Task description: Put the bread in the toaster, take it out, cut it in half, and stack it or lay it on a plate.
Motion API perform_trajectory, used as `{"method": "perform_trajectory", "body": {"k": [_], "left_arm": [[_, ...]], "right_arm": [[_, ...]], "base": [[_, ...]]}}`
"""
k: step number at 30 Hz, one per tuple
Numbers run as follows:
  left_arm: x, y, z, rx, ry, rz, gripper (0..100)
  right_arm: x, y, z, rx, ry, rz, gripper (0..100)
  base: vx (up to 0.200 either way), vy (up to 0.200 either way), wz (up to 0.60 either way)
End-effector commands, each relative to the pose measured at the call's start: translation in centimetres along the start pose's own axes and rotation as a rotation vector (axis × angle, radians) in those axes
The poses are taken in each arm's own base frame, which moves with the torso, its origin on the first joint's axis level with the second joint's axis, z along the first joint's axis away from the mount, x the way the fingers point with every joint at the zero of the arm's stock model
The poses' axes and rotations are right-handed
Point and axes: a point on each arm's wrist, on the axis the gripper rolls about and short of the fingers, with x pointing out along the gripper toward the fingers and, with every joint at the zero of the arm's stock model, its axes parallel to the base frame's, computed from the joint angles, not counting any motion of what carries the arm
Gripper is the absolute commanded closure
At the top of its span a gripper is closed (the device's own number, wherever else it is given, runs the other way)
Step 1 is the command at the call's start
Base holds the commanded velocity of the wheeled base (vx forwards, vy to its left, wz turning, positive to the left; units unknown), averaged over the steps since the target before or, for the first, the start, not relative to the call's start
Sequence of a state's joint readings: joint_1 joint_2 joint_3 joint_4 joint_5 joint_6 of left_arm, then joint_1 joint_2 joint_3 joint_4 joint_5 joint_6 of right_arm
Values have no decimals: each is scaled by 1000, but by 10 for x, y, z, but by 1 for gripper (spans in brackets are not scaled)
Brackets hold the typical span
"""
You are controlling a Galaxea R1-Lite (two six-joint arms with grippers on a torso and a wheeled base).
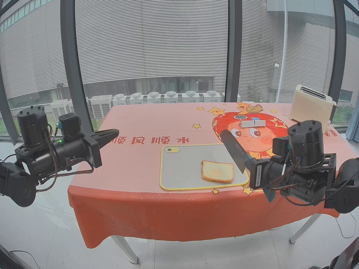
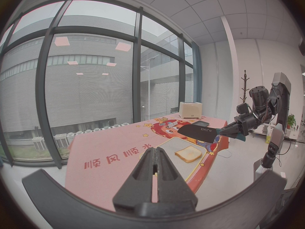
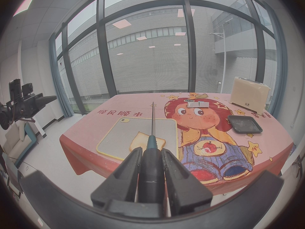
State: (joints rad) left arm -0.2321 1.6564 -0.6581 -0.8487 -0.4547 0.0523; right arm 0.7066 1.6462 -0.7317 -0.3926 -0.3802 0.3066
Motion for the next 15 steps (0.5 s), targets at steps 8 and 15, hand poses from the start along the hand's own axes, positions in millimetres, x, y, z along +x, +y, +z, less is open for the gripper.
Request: {"method": "perform_trajectory", "body": {"k": [8,15], "left_arm": [[61,-20,-21,-9,73,-125,100],[95,-33,-40,-14,123,-166,100]], "right_arm": [[-4,-2,-2,-4,1,5,100],[-5,-3,-6,-13,17,-1,100]], "base": [[0,0,0],[0,0,0]]}}
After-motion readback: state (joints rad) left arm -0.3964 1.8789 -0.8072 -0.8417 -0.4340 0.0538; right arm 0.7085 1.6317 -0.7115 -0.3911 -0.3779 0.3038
